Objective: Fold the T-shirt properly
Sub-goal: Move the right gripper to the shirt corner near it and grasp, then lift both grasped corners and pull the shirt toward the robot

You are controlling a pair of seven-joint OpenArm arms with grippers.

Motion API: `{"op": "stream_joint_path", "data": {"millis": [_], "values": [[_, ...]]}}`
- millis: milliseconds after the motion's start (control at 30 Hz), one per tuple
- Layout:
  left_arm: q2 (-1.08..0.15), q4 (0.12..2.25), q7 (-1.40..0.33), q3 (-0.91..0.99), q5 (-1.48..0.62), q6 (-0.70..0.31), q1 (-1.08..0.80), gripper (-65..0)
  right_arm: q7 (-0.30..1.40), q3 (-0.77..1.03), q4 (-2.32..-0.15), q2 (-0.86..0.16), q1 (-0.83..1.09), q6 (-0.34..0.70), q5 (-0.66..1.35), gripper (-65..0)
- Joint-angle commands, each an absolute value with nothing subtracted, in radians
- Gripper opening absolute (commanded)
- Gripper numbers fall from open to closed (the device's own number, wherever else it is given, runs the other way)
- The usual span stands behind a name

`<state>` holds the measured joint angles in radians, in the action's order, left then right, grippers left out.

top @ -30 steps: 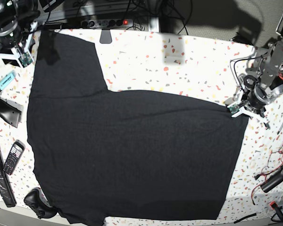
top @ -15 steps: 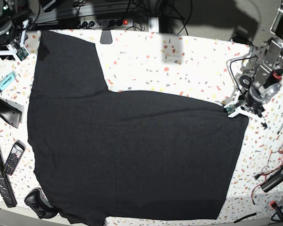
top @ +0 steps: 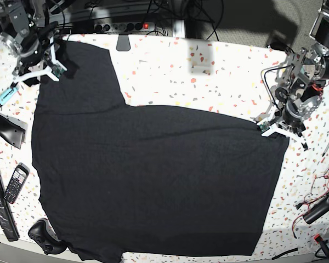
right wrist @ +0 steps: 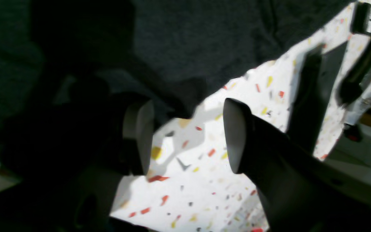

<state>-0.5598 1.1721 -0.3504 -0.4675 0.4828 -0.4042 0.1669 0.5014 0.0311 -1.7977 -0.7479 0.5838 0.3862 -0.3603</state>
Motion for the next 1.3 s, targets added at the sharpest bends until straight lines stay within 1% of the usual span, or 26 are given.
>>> {"op": "stream_joint_path", "data": {"millis": [0, 133, 233, 333, 400, 600, 667, 767, 833, 900, 1033, 1133, 1267], "values": [[-0.56, 1.158, -0.371, -0.472, 0.453, -0.457, 0.167, -65.0, 0.495, 0.038, -1.809, -0.765, 0.575, 0.377, -0.36, -31.2], [-0.56, 1.158, -0.371, -0.472, 0.453, -0.457, 0.167, -65.0, 0.441, 0.038, -1.799, -0.765, 0.575, 0.393, -0.359, -31.3], [-0.56, 1.158, -0.371, -0.472, 0.453, -0.457, 0.167, -65.0, 0.406, 0.037, -1.75, -0.764, 0.545, 0.467, -0.342, -31.4], [-0.56, 1.158, -0.371, -0.472, 0.453, -0.457, 0.167, -65.0, 0.407, 0.024, -1.679, -0.764, 0.493, 0.505, -0.302, -31.4], [-0.56, 1.158, -0.371, -0.472, 0.453, -0.457, 0.167, -65.0, 0.407, 0.009, -1.647, -0.765, 0.461, 0.51, -0.303, -31.4], [-0.56, 1.158, -0.371, -0.472, 0.453, -0.457, 0.167, -65.0, 0.421, -0.062, -1.625, -0.764, 0.405, 0.555, -0.277, -31.9], [-0.56, 1.158, -0.371, -0.472, 0.453, -0.457, 0.167, -65.0, 0.448, -0.094, -1.625, -0.764, 0.394, 0.554, -0.276, -37.1], [-0.56, 1.158, -0.371, -0.472, 0.453, -0.457, 0.167, -65.0, 0.479, -0.128, -1.625, -0.764, 0.377, 0.554, -0.27, -47.6], [-0.56, 1.158, -0.371, -0.472, 0.453, -0.457, 0.167, -65.0, 0.506, -0.132, -1.625, -0.763, 0.366, 0.553, -0.215, -55.4], [-0.56, 1.158, -0.371, -0.472, 0.452, -0.457, 0.167, -65.0, 0.529, -0.131, -1.625, -0.762, 0.352, 0.553, -0.176, -64.7], [-0.561, 1.158, -0.37, -0.472, 0.451, -0.457, 0.166, -65.0, 0.556, -0.131, -1.636, -0.762, 0.332, 0.543, -0.174, -65.0], [-0.566, 1.158, -0.365, -0.472, 0.402, -0.452, 0.166, -65.0, 0.562, -0.131, -1.673, -0.765, 0.336, 0.541, -0.166, -65.0], [-0.578, 1.159, -0.363, -0.47, 0.336, -0.437, 0.16, -65.0, 0.566, -0.101, -1.732, -0.765, 0.367, 0.543, -0.086, -65.0]]}}
